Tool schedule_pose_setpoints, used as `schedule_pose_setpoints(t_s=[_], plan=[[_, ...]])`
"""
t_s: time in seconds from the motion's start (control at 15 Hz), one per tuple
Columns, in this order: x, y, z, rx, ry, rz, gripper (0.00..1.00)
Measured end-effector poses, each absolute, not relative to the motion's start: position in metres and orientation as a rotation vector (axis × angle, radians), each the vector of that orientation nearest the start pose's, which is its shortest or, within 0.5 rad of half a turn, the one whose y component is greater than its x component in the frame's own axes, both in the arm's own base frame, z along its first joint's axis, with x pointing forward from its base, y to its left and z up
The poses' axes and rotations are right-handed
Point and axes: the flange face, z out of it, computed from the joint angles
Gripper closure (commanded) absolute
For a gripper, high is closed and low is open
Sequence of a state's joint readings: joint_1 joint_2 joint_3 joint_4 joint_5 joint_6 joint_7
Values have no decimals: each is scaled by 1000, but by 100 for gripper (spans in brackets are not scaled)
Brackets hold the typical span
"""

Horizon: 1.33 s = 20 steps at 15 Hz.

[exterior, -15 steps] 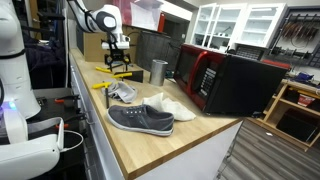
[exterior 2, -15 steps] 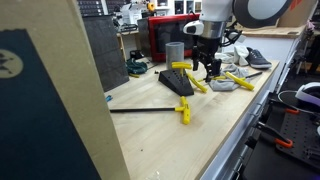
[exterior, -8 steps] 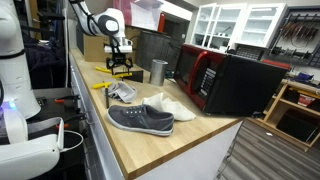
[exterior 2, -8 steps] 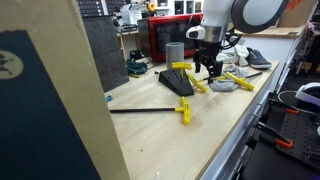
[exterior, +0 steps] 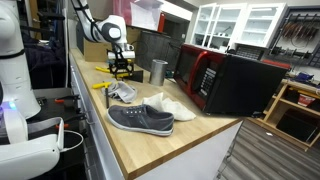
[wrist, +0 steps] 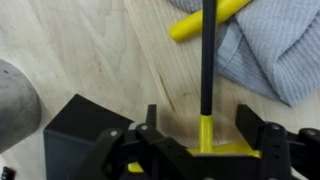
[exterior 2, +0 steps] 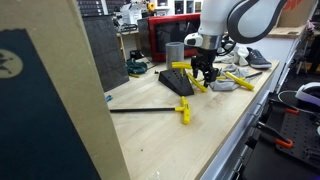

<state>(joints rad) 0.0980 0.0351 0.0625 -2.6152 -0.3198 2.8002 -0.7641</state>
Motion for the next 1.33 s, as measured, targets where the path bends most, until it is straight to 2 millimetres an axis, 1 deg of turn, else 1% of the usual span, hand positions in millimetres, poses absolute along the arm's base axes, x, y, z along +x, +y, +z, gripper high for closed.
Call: schedule_pose_setpoints(t_s=[0.2, 0.27, 0.33, 0.4, 0.47, 0.53, 0.67, 1.0, 1.2, 1.33], plan=[[446, 84, 252, -2706, -1910, -196, 71], [447, 84, 253, -2706, -1913, -203, 80], [447, 85, 254, -2704, -1916, -209, 86], [446, 86, 254, -2702, -1919, -211, 95], [446, 88, 254, -2699, -1923, -213, 99], [445, 89, 254, -2696, -1926, -214, 100], [444, 92, 254, -2690, -1931, -219, 97], [441, 104, 257, -2665, -1962, -262, 97], [436, 114, 268, -2663, -1969, -334, 97], [431, 116, 281, -2669, -1972, -388, 97]])
